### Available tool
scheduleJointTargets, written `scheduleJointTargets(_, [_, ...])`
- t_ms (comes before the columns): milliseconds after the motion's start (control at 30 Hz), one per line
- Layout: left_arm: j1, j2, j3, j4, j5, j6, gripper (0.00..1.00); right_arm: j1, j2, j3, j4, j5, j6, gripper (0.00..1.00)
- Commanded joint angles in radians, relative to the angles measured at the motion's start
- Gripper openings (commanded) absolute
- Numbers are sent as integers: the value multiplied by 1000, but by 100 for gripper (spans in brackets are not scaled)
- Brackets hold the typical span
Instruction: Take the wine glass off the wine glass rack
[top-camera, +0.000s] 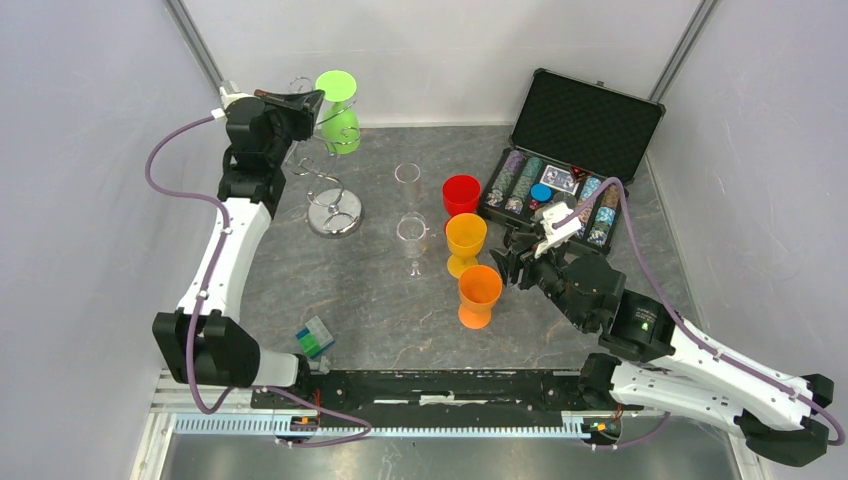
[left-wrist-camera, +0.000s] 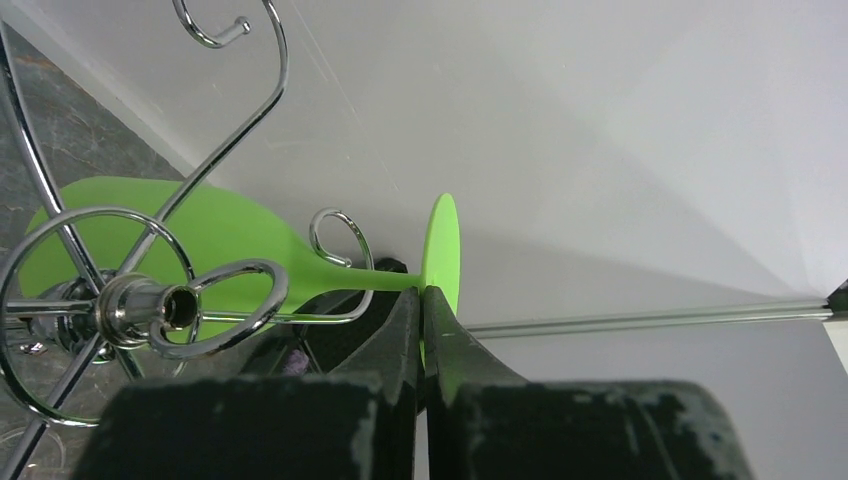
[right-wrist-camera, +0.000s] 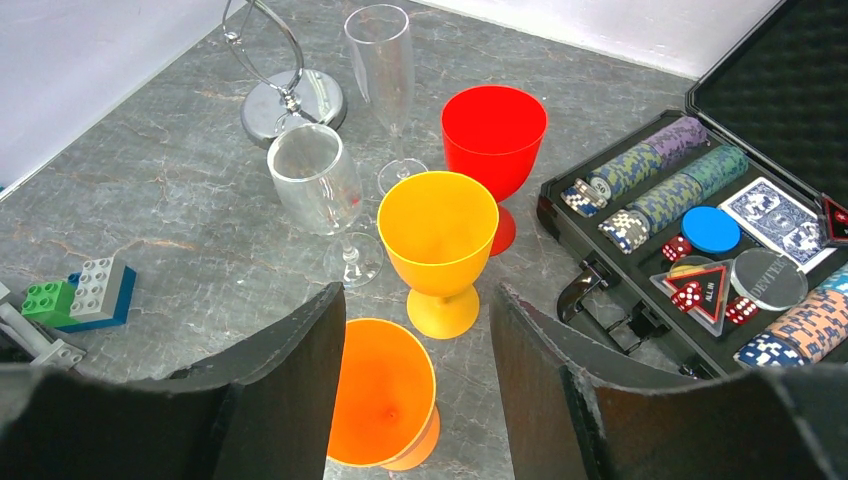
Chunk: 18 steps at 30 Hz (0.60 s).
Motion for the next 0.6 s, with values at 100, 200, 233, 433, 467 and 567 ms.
scheduleJointTargets(100, [28, 40, 51, 90, -35, 28, 2, 4, -5, -3, 42, 9, 13, 60])
scheduleJointTargets(200, [30, 62, 62, 108, -49, 30, 2, 4, -9, -3, 42, 13, 13, 60])
scheduleJointTargets(233, [30, 70, 65, 112, -49, 29, 2, 4, -11, -3, 41, 14, 13, 60])
scheduleJointTargets(433, [31, 104, 62, 172, -50, 23, 2, 4, -11, -3, 41, 25, 5, 60])
scheduleJointTargets(467, [31, 106, 61, 172, -49, 23, 2, 4, -11, -3, 41, 25, 3, 60])
scheduleJointTargets(567, [33, 92, 39, 175, -49, 19, 2, 4, -12, -3, 43, 33, -1, 60])
